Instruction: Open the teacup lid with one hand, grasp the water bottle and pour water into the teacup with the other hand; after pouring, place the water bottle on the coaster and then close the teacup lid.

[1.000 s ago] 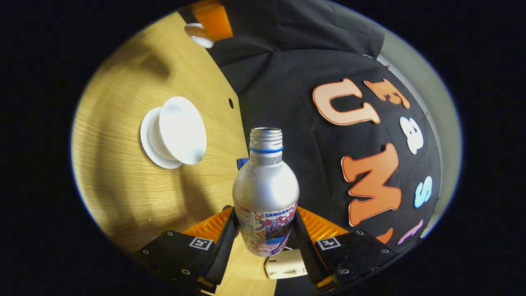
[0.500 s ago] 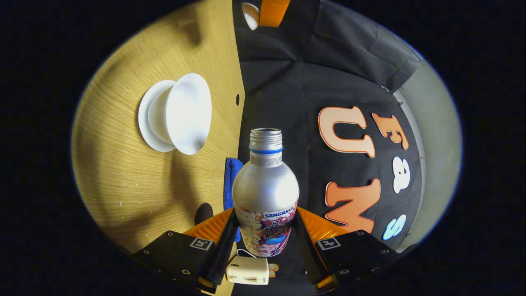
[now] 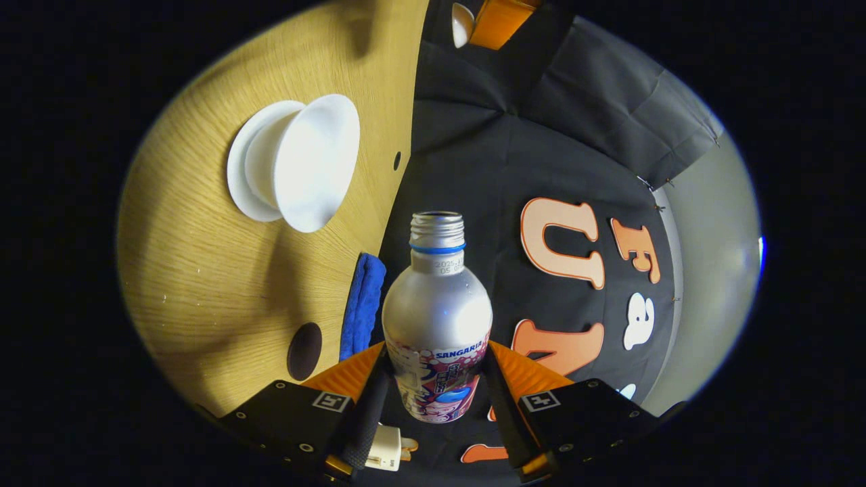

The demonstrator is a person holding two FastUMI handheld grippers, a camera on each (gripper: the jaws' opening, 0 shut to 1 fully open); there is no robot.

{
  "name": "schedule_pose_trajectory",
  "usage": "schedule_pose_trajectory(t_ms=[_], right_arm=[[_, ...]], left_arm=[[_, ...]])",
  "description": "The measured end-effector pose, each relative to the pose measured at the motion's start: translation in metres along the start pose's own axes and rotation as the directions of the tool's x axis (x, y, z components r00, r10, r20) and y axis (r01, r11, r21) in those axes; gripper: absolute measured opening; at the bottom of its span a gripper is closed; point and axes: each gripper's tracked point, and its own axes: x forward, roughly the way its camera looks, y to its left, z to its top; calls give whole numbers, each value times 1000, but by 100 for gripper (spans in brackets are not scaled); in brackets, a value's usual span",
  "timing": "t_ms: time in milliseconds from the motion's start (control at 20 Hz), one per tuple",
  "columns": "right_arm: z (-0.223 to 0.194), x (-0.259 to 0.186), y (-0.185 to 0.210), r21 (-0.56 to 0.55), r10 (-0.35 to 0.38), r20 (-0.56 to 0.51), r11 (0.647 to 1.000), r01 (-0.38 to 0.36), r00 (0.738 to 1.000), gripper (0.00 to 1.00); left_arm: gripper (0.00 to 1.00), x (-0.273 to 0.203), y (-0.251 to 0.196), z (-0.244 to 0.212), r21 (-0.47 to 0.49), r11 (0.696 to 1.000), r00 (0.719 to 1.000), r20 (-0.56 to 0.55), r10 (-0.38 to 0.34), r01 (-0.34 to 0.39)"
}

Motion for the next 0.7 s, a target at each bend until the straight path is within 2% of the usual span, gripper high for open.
schedule_pose_trajectory(t_ms=[100, 150, 200, 300, 500, 700], right_arm=[[0, 1, -4, -27, -17, 6, 999, 17, 1000, 76], [0, 2, -7, -37, -24, 8, 999, 25, 1000, 76], [0, 1, -8, -45, -31, 9, 998, 31, 999, 76], [0, 0, -12, -61, -44, 9, 997, 44, 999, 76], [-13, 12, -41, -107, -92, 9, 990, 92, 996, 76], [-15, 16, -58, -133, -128, 21, 983, 129, 992, 76]], left_arm=[[27, 3, 2, 1, -5, 1000, 1000, 1, 4, -4], [31, 3, 3, 1, -4, 1000, 1000, -1, 6, -6], [31, 3, 4, 1, -1, 1000, 1000, 1, 9, -9], [27, 1, 4, 2, -2, 1000, 1000, 5, 9, -9], [31, -2, 4, 5, -6, 1000, 1000, 12, 3, -3], [29, -3, 3, 7, -4, 1000, 1000, 15, -3, 3]])
